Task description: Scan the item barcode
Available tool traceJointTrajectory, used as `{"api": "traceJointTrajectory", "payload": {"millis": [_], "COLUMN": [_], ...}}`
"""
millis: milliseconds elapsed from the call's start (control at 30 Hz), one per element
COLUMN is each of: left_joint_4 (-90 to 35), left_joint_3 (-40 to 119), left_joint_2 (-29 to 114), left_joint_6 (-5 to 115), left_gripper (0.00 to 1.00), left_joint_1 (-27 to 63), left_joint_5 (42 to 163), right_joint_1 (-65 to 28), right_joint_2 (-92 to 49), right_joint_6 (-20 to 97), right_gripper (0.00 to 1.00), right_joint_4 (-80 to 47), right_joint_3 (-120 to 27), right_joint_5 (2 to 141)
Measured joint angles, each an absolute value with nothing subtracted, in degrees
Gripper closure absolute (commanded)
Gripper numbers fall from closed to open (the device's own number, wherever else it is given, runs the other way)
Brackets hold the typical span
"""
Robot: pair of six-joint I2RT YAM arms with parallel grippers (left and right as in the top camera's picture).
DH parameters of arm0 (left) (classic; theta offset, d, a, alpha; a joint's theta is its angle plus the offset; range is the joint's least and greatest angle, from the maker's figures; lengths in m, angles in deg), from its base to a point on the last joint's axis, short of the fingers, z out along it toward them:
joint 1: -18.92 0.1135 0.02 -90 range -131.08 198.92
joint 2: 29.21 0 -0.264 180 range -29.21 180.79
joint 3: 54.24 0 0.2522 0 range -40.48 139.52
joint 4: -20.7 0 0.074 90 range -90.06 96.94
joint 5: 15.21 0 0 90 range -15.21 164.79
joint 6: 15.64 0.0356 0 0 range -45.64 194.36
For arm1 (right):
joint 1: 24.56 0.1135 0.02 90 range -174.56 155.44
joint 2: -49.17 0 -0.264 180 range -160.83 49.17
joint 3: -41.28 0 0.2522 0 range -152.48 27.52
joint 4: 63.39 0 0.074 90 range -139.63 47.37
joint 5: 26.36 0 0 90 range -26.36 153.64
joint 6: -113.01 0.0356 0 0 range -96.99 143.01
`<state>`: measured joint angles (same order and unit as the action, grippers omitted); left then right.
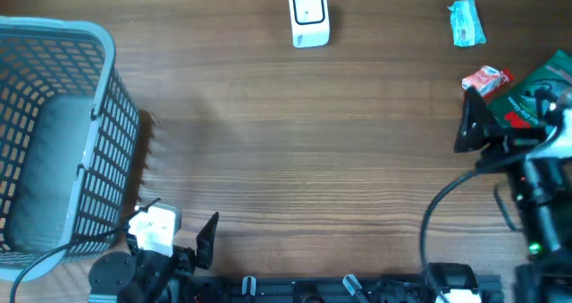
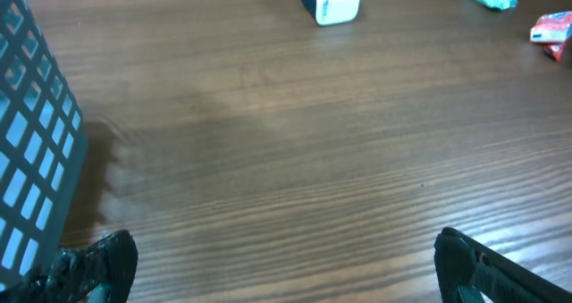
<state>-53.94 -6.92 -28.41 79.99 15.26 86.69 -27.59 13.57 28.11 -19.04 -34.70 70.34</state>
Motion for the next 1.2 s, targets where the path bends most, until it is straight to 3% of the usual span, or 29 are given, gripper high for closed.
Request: {"api": "traceJointTrajectory", "payload": {"millis": [200,533,900,1200], "left_joint_4": [-53.96,-53.99,-53.96,-53.99], "left_joint_3": [-6.89,-6.89,-6.89,-6.89], "left_joint_2": [-28.41,-28.41,-28.41,-28.41], "left_joint_6": [79.99,79.99,79.99,79.99], "left_gripper": [0.00,0.00,0.00,0.00], "left_joint_1": [15.26,15.26,15.26,15.26], "left_joint_5": [86.69,86.69,86.69,86.69], "right_joint_1": [-27.43,-27.43,-27.43,-27.43], "right_joint_2": [29.94,46.64,48.09,48.17], "right_joint_6": [26.80,26.32,24.15,24.87], "right_gripper": [0.00,0.00,0.00,0.00], "right_joint_4": [-41.53,-50.78,-50.06,-49.64], "right_joint_3": [-7.05,16.40,26.76,27.18], "right_joint_5": [72.67,73.05,72.74,65.96]}}
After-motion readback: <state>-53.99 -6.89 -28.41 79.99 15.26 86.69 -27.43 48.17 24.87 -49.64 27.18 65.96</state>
